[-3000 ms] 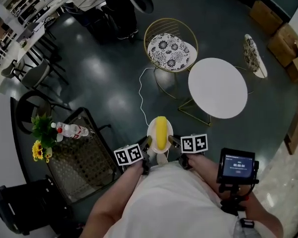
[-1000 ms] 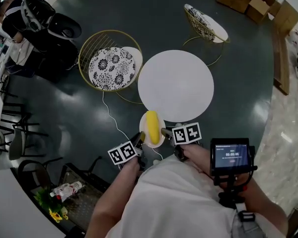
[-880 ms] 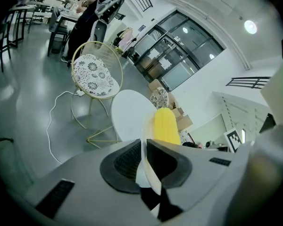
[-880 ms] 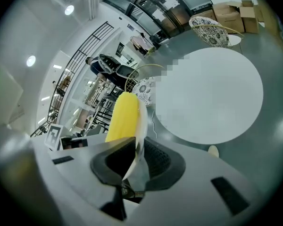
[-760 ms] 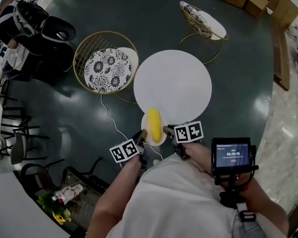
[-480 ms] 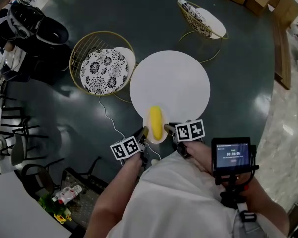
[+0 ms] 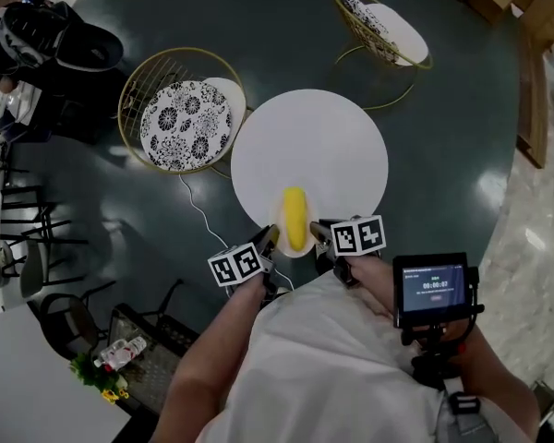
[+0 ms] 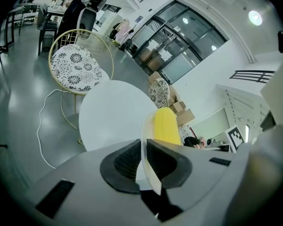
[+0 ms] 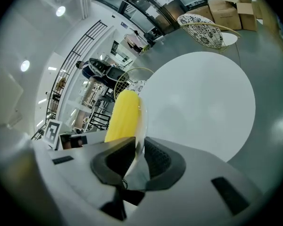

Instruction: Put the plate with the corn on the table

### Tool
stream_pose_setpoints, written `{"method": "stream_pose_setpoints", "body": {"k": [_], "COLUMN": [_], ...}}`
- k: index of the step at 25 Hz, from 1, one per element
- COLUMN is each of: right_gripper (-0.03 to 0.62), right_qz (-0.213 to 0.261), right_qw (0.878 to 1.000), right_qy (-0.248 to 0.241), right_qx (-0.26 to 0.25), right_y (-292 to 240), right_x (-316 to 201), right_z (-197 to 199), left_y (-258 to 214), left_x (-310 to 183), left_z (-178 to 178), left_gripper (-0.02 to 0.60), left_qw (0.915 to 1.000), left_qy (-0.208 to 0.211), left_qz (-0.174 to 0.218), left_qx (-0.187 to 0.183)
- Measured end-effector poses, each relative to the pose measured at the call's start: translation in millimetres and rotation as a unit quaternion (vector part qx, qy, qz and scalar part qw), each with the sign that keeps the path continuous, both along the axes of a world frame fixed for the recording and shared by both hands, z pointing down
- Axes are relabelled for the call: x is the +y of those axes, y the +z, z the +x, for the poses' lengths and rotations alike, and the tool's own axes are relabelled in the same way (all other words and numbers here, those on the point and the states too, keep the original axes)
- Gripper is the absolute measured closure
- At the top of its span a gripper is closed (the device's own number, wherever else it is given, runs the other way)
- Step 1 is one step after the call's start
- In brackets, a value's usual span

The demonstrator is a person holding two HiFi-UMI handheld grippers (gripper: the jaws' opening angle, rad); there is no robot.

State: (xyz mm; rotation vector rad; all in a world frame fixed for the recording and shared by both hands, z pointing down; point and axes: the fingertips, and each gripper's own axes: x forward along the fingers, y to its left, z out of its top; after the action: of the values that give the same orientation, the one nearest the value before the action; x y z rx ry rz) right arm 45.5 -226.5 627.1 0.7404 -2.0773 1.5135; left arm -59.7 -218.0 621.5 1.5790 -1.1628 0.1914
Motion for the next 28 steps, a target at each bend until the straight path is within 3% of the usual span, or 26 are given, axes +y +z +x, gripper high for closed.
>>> {"method": "stream_pose_setpoints", "body": {"k": [11,28], "right_gripper": [0.533,0.533], "right_qz": [-0.001,-0.001], "right_qw": [0.999,0.997], "right_qy": [-0.028,-0.055], "right_qx": [0.022,0.046], "right_y": [34.6,89.5], "right_x": [-35.9,-85.5], "right_z": [25.2,12.6], "left_y": [32.6,84.6], "left_x": [-31.8,-79.6], "left_z": [25.4,14.2], "left_gripper": [0.538,0.538], "left_qw": [0.9999,0.999], "left_qy": [-0.01,-0.021], "left_qz": [-0.006,-0.032], "left_qx": [0.001,-0.022]}}
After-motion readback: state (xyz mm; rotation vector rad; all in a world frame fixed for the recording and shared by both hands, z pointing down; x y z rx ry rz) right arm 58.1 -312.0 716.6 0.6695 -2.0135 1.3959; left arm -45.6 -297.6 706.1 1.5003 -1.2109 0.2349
